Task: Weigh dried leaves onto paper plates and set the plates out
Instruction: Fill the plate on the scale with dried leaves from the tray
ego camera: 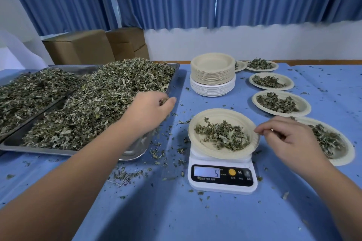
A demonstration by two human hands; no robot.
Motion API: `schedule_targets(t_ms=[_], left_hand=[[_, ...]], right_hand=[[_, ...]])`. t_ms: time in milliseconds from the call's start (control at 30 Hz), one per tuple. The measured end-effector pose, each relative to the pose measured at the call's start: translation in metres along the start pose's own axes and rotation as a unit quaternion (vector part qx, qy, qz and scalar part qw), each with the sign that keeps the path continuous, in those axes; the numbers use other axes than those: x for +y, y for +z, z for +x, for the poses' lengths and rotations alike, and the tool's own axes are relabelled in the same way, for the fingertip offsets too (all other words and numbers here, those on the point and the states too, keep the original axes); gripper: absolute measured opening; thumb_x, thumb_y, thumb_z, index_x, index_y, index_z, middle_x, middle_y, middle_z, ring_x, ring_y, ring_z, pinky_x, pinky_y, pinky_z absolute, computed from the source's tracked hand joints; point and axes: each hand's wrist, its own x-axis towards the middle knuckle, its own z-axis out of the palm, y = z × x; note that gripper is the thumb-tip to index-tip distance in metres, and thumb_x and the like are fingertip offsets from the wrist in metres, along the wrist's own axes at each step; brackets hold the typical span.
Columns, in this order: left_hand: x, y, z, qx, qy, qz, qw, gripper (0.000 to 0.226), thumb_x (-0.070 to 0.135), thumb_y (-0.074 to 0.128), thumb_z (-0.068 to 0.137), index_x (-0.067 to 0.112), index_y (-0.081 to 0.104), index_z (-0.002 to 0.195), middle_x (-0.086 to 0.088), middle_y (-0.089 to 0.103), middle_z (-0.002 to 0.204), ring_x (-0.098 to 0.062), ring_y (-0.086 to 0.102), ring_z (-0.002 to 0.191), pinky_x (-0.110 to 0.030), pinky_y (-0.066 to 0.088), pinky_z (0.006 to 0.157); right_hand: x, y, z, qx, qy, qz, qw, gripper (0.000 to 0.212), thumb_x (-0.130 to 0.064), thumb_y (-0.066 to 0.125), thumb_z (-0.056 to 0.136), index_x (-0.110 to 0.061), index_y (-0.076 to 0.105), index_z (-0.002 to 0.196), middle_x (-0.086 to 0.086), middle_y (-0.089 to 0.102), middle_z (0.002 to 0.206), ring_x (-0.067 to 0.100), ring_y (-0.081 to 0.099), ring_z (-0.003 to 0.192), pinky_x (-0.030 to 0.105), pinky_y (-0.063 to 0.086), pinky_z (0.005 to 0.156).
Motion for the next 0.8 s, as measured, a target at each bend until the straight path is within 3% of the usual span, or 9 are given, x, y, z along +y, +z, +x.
schedule_targets(t_ms=[100,233,333,433,500,567,667,800], left_hand=[[0.036,0.011,0.014,0.009,0.054,-0.041,0.998,0.047,0.035,0.05,0.098,0.007,0.05,0.06,0.004,0.05,0.045,-0.001,0.045,0.042,-0.016,0.033,0.043],[0.077,0.027,0.03,-0.017,0.097,-0.092,0.991,0.046,0.035,0.05,0.098,0.01,0.048,0.06,0.016,0.05,0.041,0.001,0.044,0.04,-0.015,0.031,0.042],[0.094,0.043,0.035,-0.034,0.113,-0.135,0.984,0.045,0.036,0.051,0.099,0.012,0.048,0.061,0.008,0.046,0.043,-0.002,0.041,0.041,-0.015,0.031,0.042],[0.098,0.056,0.037,-0.115,0.095,-0.157,0.976,0.045,0.049,0.049,0.096,0.01,0.063,0.079,0.005,0.06,0.065,-0.004,0.05,0.056,-0.019,0.039,0.056],[0.095,0.06,0.035,-0.193,0.084,-0.148,0.966,0.052,0.06,0.04,0.094,0.016,0.067,0.097,0.005,0.07,0.091,-0.008,0.062,0.077,-0.023,0.046,0.071],[0.092,0.058,0.03,-0.23,0.076,-0.154,0.958,0.065,0.071,0.028,0.086,0.025,0.064,0.116,0.009,0.067,0.117,-0.005,0.06,0.097,-0.021,0.043,0.085],[0.086,0.049,0.023,-0.219,0.068,-0.197,0.953,0.069,0.074,0.02,0.08,0.035,0.06,0.12,0.017,0.061,0.122,0.005,0.053,0.104,-0.012,0.036,0.086],[0.062,0.034,0.015,-0.101,0.064,-0.153,0.981,0.037,0.051,0.035,0.099,0.03,0.065,0.106,0.012,0.066,0.106,0.0,0.06,0.092,-0.022,0.047,0.079]], right_hand=[[0.001,0.0,0.0,-0.002,0.0,-0.001,1.0,0.031,0.008,0.06,0.082,-0.018,0.073,0.074,-0.003,0.067,0.077,0.017,0.057,0.07,0.006,0.036,0.058],[0.004,-0.002,0.0,0.003,0.0,0.003,1.0,0.03,0.008,0.06,0.082,-0.018,0.074,0.075,-0.005,0.066,0.077,0.016,0.057,0.067,0.006,0.036,0.056],[0.006,-0.001,0.0,0.007,0.001,0.008,1.0,0.03,0.007,0.061,0.082,-0.019,0.074,0.076,-0.009,0.065,0.076,0.014,0.055,0.062,0.006,0.035,0.054],[0.008,-0.002,0.001,0.011,-0.005,0.005,1.0,0.03,0.006,0.061,0.082,-0.021,0.074,0.076,-0.011,0.063,0.081,0.013,0.054,0.06,0.007,0.034,0.054],[0.008,-0.003,0.002,0.013,-0.011,0.005,1.0,0.029,0.005,0.061,0.082,-0.021,0.073,0.076,-0.012,0.062,0.082,0.011,0.053,0.06,0.006,0.034,0.054],[0.009,-0.004,0.003,0.012,-0.013,0.006,1.0,0.029,0.004,0.061,0.082,-0.021,0.073,0.076,-0.012,0.062,0.082,0.011,0.053,0.06,0.006,0.034,0.055],[0.011,-0.004,0.003,0.012,-0.011,0.009,1.0,0.03,0.003,0.06,0.082,-0.023,0.073,0.076,-0.01,0.062,0.077,0.01,0.053,0.06,0.006,0.035,0.057],[0.011,-0.005,0.002,0.013,-0.01,0.008,1.0,0.032,0.004,0.06,0.082,-0.025,0.072,0.075,-0.012,0.062,0.082,0.012,0.054,0.062,0.006,0.036,0.057]])
